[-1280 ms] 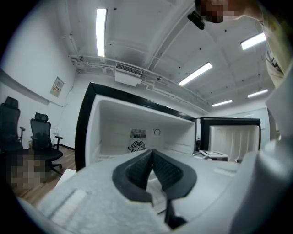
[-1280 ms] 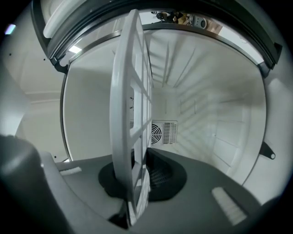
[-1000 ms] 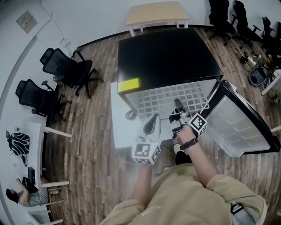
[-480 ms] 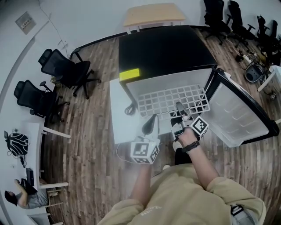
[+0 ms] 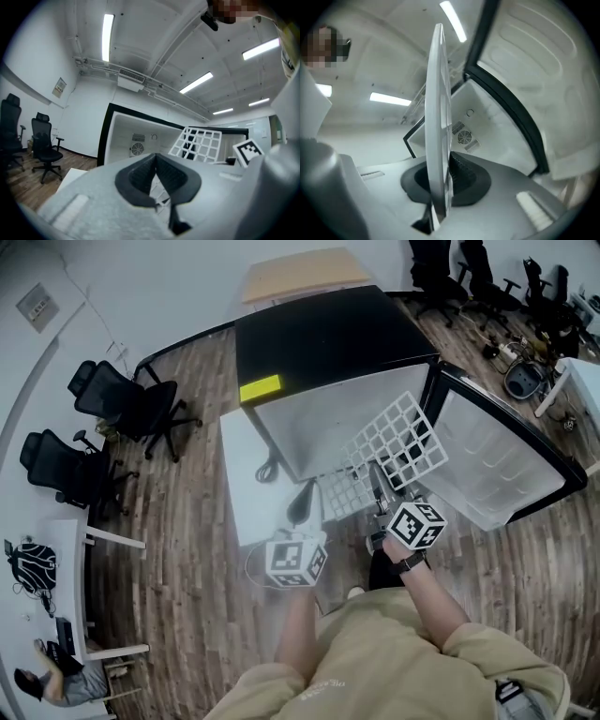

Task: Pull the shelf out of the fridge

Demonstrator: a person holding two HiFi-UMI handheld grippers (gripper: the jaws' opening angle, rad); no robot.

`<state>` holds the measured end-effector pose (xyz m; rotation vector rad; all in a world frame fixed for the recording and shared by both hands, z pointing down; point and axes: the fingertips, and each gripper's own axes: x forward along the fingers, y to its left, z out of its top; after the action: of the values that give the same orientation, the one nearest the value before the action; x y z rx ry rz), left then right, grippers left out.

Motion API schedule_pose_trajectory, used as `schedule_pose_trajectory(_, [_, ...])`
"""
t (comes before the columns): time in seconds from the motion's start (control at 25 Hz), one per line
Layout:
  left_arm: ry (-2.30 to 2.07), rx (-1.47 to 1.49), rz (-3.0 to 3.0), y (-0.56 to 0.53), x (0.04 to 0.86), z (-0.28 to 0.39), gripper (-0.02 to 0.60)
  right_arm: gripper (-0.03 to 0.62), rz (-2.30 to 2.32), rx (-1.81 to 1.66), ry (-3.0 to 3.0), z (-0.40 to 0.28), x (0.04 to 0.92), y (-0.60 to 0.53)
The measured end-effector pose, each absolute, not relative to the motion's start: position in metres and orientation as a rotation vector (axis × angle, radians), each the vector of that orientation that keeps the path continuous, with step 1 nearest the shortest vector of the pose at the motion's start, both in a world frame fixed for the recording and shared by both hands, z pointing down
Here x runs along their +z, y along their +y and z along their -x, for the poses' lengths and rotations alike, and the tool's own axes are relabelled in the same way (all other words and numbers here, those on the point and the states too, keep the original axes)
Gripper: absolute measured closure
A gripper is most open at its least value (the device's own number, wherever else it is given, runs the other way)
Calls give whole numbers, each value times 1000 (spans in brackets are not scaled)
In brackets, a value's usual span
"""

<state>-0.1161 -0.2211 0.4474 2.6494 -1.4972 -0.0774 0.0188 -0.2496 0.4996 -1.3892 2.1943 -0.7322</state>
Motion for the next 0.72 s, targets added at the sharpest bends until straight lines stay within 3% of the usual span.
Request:
schedule_pose_trajectory(0.36, [-1562, -74, -2668, -221, 438, 126, 583, 568, 1764, -59, 2444, -26, 451, -219])
schedule_pose_trajectory(0.72, [-1568, -45, -2698, -220, 439, 110, 583, 568, 1828, 46, 2456, -36, 439, -213])
